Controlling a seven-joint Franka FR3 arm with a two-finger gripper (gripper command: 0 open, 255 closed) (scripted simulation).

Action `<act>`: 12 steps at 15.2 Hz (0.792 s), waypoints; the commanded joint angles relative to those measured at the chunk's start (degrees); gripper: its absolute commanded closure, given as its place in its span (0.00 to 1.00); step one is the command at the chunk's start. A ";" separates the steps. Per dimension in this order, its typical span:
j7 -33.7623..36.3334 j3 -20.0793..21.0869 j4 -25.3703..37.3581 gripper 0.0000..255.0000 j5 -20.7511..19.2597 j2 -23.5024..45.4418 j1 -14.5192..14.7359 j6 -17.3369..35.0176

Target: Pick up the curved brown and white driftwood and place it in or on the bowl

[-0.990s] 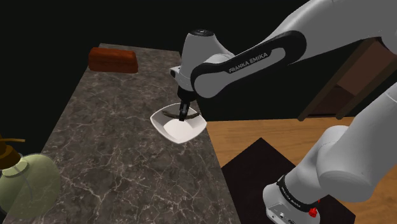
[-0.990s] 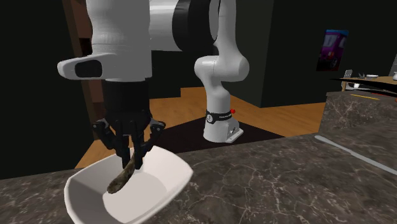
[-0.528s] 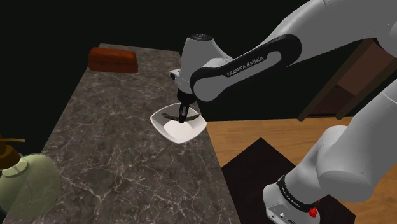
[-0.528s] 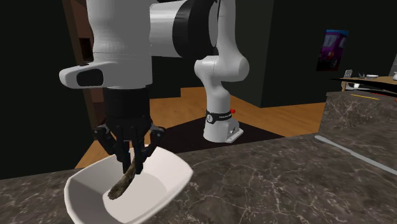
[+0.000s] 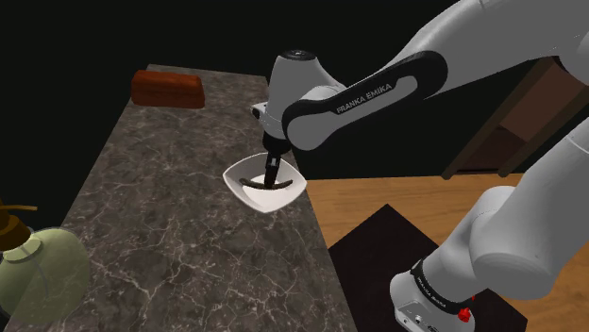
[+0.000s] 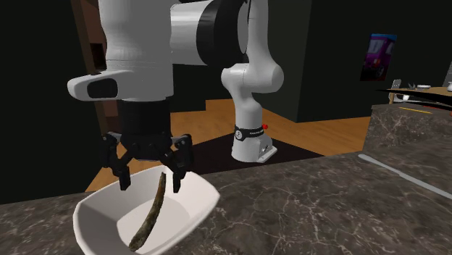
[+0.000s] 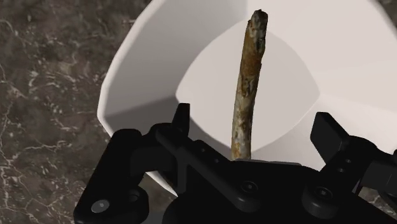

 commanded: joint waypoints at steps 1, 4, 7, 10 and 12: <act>-0.33 0.04 0.49 0.00 0.47 -1.46 0.02 -1.92; -1.09 0.07 2.29 0.00 1.54 -5.14 0.11 -7.32; -1.09 0.06 2.29 0.00 1.54 -5.14 0.12 -7.32; -1.09 0.06 2.29 0.00 1.54 -5.14 0.12 -7.33; -1.09 0.06 2.29 0.00 1.54 -5.14 0.12 -7.33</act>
